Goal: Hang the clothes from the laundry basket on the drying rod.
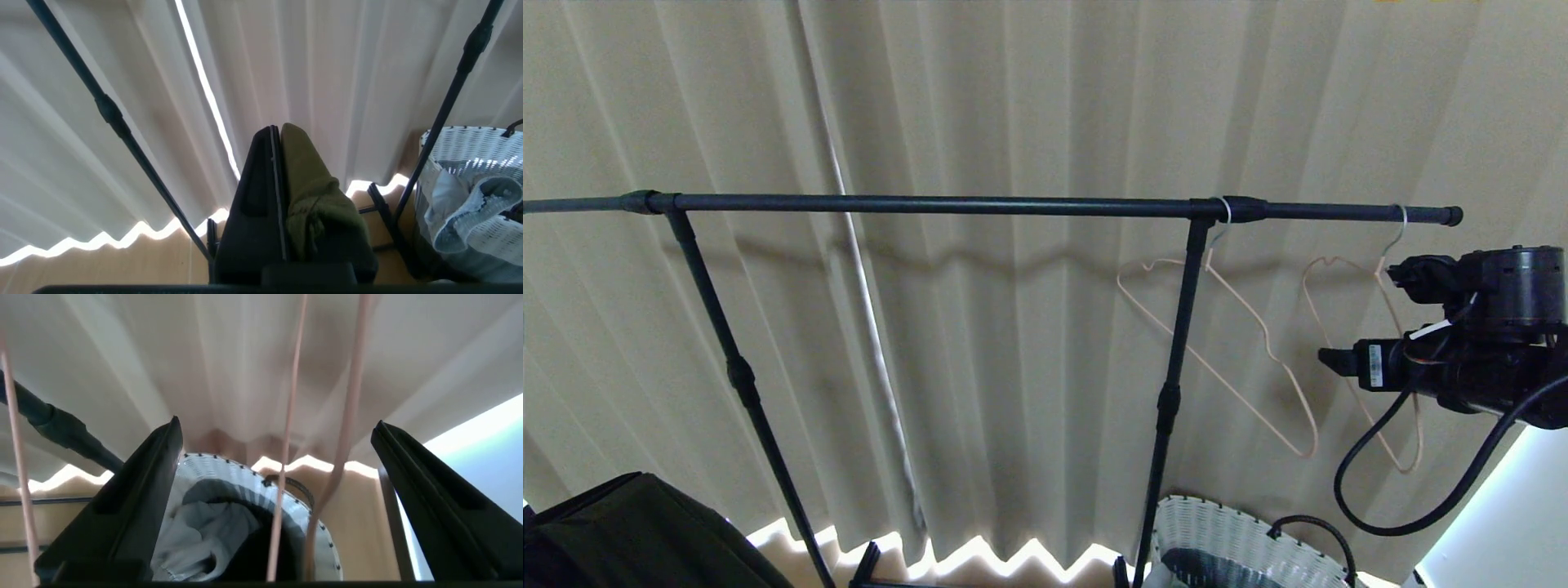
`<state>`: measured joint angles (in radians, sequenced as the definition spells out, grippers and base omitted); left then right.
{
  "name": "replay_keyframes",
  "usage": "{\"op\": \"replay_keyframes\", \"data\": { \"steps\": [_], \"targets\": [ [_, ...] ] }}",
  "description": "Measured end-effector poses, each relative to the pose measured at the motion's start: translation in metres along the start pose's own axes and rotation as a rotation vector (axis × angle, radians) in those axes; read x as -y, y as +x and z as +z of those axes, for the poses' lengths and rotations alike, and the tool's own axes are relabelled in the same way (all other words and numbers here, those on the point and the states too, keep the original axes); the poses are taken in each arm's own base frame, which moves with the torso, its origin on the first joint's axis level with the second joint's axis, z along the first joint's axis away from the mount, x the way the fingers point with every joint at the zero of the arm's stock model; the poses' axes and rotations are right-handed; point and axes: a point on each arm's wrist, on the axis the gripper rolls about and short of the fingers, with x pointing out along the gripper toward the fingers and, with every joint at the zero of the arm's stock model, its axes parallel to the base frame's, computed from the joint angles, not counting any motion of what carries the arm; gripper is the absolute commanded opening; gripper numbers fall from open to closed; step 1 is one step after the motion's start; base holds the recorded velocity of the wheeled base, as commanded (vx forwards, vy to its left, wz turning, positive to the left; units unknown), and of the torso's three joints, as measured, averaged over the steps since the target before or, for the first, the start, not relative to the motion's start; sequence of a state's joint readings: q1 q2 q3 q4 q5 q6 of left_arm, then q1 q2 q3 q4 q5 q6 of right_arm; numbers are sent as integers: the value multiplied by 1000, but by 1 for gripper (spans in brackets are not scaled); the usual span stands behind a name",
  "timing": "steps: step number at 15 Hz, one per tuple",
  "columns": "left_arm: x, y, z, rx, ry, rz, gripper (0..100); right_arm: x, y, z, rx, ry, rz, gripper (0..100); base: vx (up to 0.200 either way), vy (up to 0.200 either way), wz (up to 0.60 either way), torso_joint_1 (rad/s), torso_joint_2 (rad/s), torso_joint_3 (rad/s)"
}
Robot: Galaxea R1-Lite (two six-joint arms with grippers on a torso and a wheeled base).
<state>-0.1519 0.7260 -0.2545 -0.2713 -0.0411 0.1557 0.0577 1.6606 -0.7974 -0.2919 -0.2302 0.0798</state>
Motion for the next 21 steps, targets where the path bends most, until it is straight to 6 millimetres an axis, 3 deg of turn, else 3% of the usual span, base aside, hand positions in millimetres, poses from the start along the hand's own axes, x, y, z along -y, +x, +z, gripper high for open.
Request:
{"op": "replay_keyframes", "data": {
  "steps": [3, 4, 14, 21],
  "targets": [
    [0, 0, 0, 0, 0, 0, 0, 4, 2, 2, 3, 8, -11, 100, 0, 0, 0, 0, 0, 0],
    [0, 0, 0, 0, 1, 0, 0, 6, 2, 2, 5, 12, -15, 0, 0, 0, 0, 0, 0, 0],
    [0, 0, 0, 1, 1, 0, 0, 13, -5, 5, 30, 33, -31, 0, 0, 0, 0, 0, 0, 0],
    [0, 0, 0, -1, 4, 1, 0, 18, -44, -1, 145, 54, 120, 0, 0, 0, 0, 0, 0, 0]
  ]
}}
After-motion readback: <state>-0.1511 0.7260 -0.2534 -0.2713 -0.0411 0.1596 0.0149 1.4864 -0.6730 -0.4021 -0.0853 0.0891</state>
